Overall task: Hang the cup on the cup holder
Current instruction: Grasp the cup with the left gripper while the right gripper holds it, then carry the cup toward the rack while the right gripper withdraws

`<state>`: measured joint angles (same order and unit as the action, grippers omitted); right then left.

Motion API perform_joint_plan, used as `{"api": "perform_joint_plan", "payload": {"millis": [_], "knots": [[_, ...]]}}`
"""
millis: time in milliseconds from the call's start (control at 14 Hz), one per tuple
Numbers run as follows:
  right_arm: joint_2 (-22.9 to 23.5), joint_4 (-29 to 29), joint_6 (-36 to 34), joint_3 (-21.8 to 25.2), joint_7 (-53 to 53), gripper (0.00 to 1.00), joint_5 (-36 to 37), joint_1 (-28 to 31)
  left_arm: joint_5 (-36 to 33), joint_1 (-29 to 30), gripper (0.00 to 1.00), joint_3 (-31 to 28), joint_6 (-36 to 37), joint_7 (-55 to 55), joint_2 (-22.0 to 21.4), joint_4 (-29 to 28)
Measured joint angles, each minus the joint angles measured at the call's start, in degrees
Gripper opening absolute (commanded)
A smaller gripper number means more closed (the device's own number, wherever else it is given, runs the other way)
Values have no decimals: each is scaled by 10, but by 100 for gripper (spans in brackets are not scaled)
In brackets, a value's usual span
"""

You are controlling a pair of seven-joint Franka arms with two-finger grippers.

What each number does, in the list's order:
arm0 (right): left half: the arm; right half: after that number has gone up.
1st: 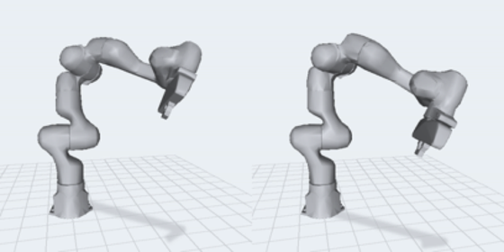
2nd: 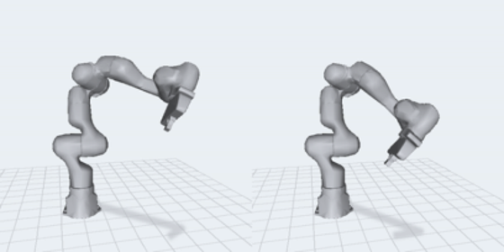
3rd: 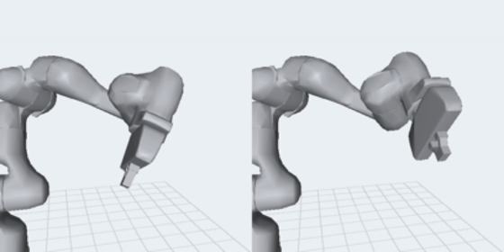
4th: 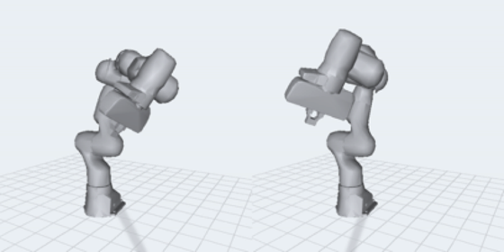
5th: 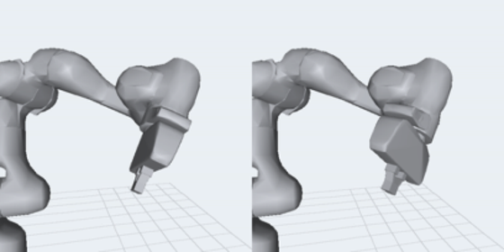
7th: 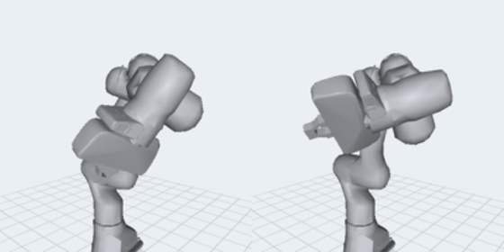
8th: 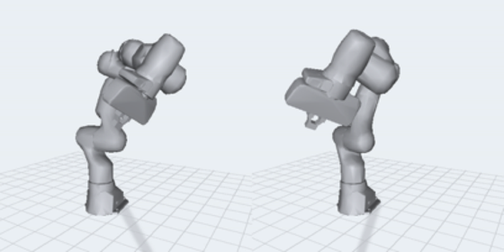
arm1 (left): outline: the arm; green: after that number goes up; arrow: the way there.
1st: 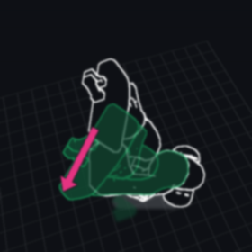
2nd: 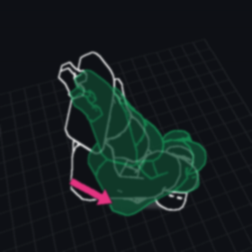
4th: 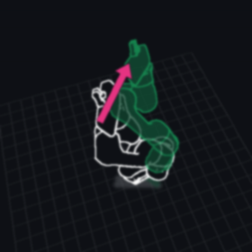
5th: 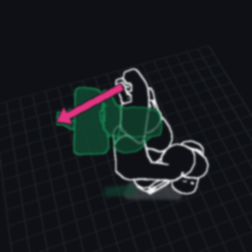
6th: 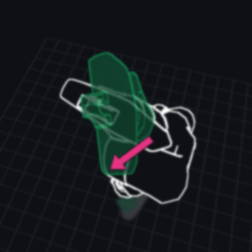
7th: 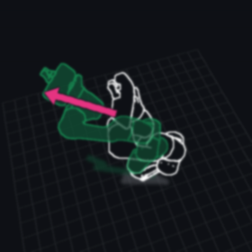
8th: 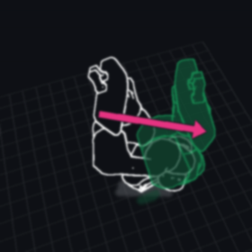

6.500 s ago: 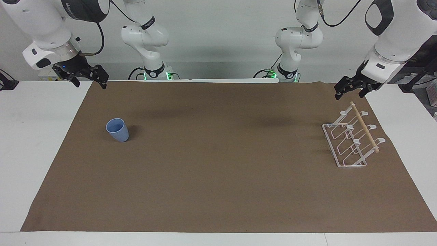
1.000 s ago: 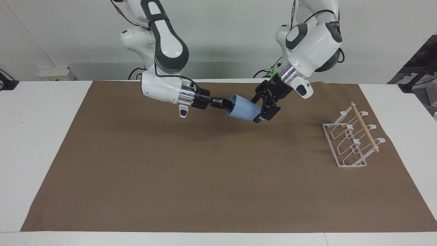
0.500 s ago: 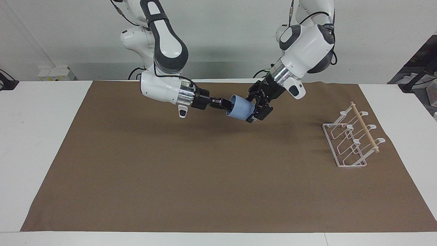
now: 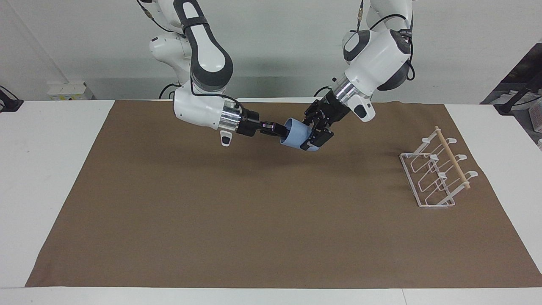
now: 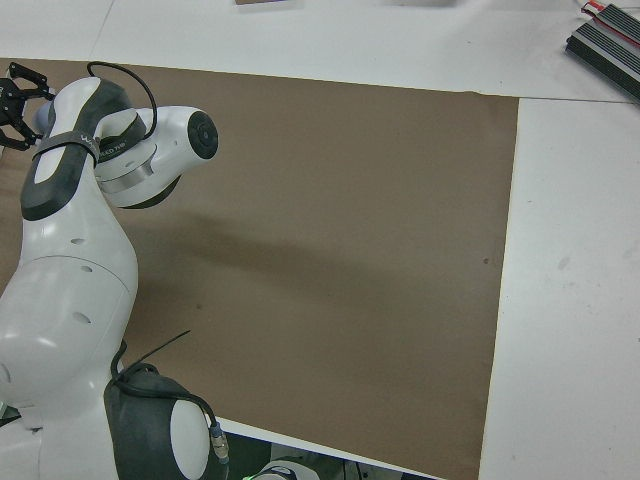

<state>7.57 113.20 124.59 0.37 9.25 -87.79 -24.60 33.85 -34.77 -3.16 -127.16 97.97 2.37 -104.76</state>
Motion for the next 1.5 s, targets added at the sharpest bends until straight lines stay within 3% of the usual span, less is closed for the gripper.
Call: {"api": "perform_joint_plan", "payload": {"millis": [71,429,643,929,1143,1500], "knots": [[0,-1,0,0,0,99,0,0,0,0,38,0,0,4,0,0],[-14,-8,46,1,-1,99,19,-3,-5,0,37,-4,1,42,1,5],[-41,-8,49,5,0,99,152,49,-97,3,37,-10,36,80,1,6],[-66,-8,35,8,0,99,329,131,-310,31,37,-12,147,99,1,11],[-73,-11,21,9,-1,99,553,186,-510,46,39,-14,199,101,2,12],[-83,-105,-201,12,-1,99,806,261,-819,82,39,-15,248,105,69,8]]}}
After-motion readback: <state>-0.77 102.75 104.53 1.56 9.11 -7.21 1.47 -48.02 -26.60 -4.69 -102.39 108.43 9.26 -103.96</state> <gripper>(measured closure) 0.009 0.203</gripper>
